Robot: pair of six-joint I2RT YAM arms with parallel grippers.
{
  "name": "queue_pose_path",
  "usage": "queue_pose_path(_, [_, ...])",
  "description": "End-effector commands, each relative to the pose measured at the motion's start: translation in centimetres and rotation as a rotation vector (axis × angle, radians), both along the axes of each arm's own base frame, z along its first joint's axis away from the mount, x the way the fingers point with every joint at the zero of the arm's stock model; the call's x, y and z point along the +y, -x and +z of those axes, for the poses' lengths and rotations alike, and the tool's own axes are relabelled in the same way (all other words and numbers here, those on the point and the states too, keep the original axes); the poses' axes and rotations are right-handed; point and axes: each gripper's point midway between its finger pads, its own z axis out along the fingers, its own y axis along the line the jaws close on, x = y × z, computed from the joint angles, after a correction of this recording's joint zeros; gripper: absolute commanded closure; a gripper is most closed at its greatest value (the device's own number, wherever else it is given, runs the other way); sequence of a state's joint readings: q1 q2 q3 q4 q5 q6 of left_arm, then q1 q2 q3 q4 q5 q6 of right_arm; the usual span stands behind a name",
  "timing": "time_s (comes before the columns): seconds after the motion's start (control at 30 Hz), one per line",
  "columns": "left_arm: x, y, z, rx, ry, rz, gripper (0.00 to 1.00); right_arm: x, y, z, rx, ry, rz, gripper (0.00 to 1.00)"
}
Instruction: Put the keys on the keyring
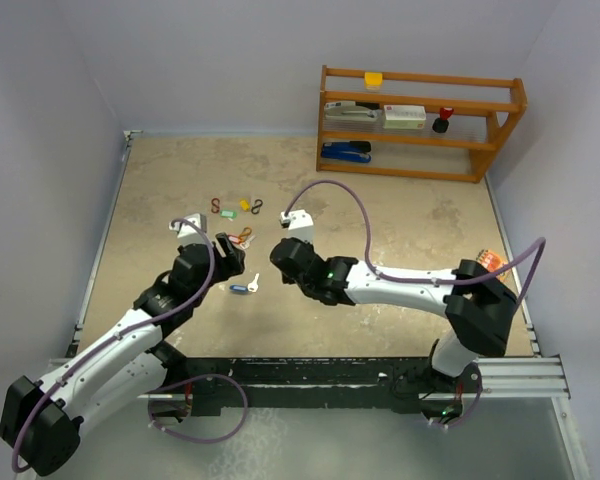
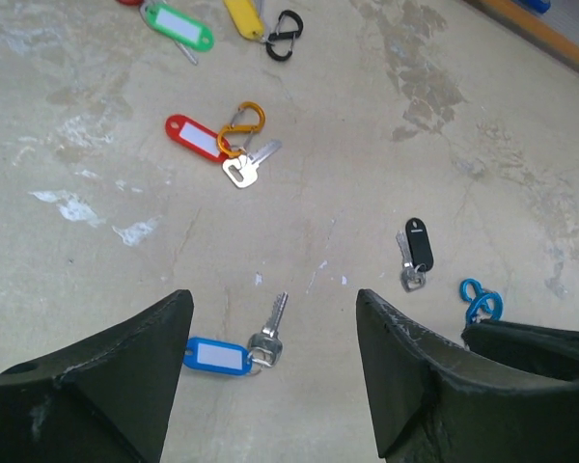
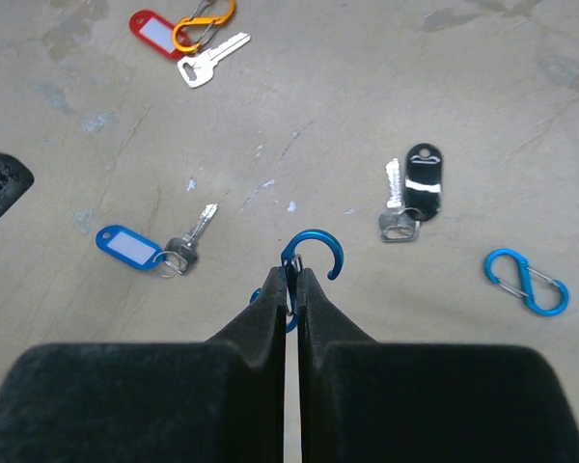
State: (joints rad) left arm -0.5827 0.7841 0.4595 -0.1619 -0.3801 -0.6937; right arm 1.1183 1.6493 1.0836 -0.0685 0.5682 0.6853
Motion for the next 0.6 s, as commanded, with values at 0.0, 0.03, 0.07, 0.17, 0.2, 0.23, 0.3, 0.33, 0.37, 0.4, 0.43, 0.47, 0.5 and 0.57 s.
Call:
queue_pose_path(0.0, [-0.7, 0.8, -0.9, 0.071, 0.136, 0.046, 0.34, -2.5, -0.7, 1.9, -0.059, -0.003, -0.061, 1.0])
queue_pose_path(0.03, [-0.7, 1.0, -1.6, 0.099, 0.143, 0.06, 0.33, -2.8, -0.7, 2.2, -0.064, -0.007, -0.066, 1.0])
queue_pose_path(0.07, [-0.7, 1.1, -2.1, 0.122, 0.15, 0.071, 0.33, -3.1, -0.7, 2.7, -0.071, -0.018, -0.07, 1.0])
queue_pose_path(0.17, [-0.7, 1.6, -3.9, 0.188, 0.166, 0.107, 0.32, -3.8, -0.6, 3.3, -0.081, -0.031, -0.076, 1.0])
queue_pose_path(0.2, [-0.7, 1.7, -4.5, 0.206, 0.17, 0.115, 0.31, -4.0, -0.5, 3.5, -0.083, -0.036, -0.078, 1.0])
queue_pose_path(0.23, [-0.6, 1.9, -5.2, 0.225, 0.175, 0.129, 0.31, -4.2, -0.5, 3.6, -0.085, -0.039, -0.079, 1.0])
queue_pose_path(0.3, [-0.5, 2.3, -6.3, 0.251, 0.187, 0.148, 0.31, -4.6, -0.4, 3.9, -0.091, -0.048, -0.083, 1.0])
queue_pose_path(0.33, [-0.6, 2.3, -6.5, 0.255, 0.204, 0.156, 0.31, -4.7, -0.3, 4.1, -0.095, -0.055, -0.084, 1.0])
queue_pose_path(0.37, [-0.5, 2.5, -6.8, 0.259, 0.215, 0.167, 0.31, -4.8, -0.3, 4.2, -0.098, -0.059, -0.085, 1.0])
queue_pose_path(0.4, [-0.5, 2.5, -7.0, 0.26, 0.229, 0.176, 0.31, -5.0, -0.3, 4.2, -0.099, -0.06, -0.086, 1.0])
queue_pose_path(0.43, [-0.5, 2.6, -7.2, 0.26, 0.24, 0.181, 0.31, -5.2, -0.3, 4.3, -0.1, -0.062, -0.088, 1.0])
queue_pose_path(0.47, [-0.4, 2.7, -7.3, 0.26, 0.249, 0.188, 0.31, -5.3, -0.3, 4.4, -0.101, -0.066, -0.091, 1.0])
queue_pose_path(0.5, [-0.3, 2.9, -7.5, 0.265, 0.256, 0.196, 0.31, -5.5, -0.3, 4.4, -0.102, -0.07, -0.092, 1.0])
queue_pose_path(0.57, [-0.3, 3.0, -7.9, 0.271, 0.269, 0.203, 0.31, -5.8, -0.2, 4.4, -0.102, -0.071, -0.094, 1.0])
